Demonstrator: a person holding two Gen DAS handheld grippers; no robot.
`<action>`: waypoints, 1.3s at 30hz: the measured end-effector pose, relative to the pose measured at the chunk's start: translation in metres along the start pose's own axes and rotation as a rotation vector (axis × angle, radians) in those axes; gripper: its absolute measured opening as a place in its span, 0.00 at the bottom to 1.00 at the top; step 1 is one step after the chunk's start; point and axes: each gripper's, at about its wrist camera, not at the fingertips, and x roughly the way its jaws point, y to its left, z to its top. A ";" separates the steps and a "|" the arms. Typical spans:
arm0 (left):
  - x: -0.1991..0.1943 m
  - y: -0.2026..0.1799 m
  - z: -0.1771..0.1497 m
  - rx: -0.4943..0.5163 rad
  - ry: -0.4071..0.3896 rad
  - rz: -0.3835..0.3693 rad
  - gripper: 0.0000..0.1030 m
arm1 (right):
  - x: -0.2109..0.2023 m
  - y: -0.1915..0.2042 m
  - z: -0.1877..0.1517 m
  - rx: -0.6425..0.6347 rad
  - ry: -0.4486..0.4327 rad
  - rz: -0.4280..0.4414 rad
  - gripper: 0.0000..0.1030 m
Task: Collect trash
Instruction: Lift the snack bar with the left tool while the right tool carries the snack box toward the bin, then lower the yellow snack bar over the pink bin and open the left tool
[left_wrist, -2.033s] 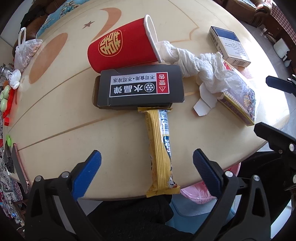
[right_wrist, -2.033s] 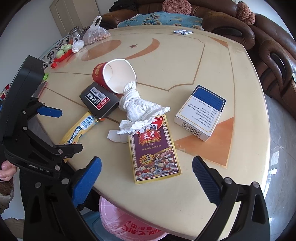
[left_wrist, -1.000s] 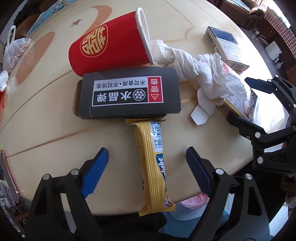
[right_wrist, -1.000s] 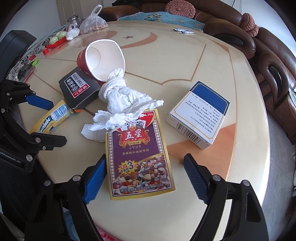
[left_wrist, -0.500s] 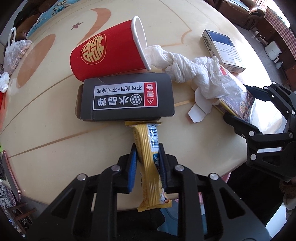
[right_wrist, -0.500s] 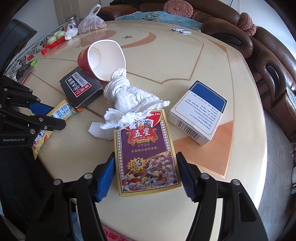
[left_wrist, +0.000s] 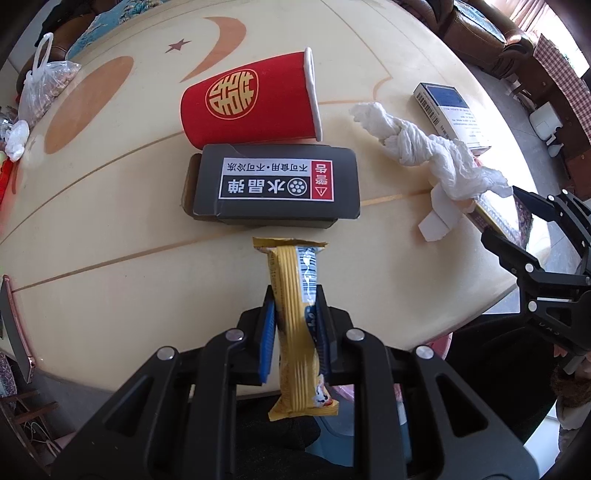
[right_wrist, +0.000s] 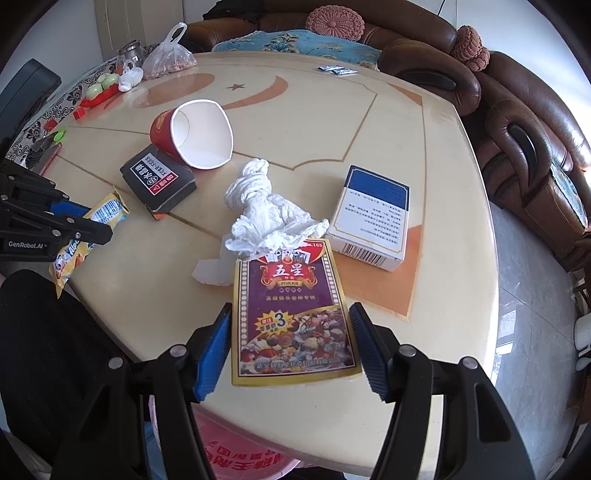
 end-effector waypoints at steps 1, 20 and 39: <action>0.002 0.003 0.003 -0.001 0.000 -0.009 0.19 | -0.004 -0.004 -0.001 0.033 -0.007 0.039 0.59; -0.018 0.001 0.001 0.009 -0.044 -0.021 0.19 | -0.051 -0.013 -0.003 0.101 -0.058 -0.012 0.58; -0.032 -0.002 -0.011 0.020 -0.081 -0.030 0.19 | -0.069 -0.043 -0.039 0.237 -0.071 -0.015 0.36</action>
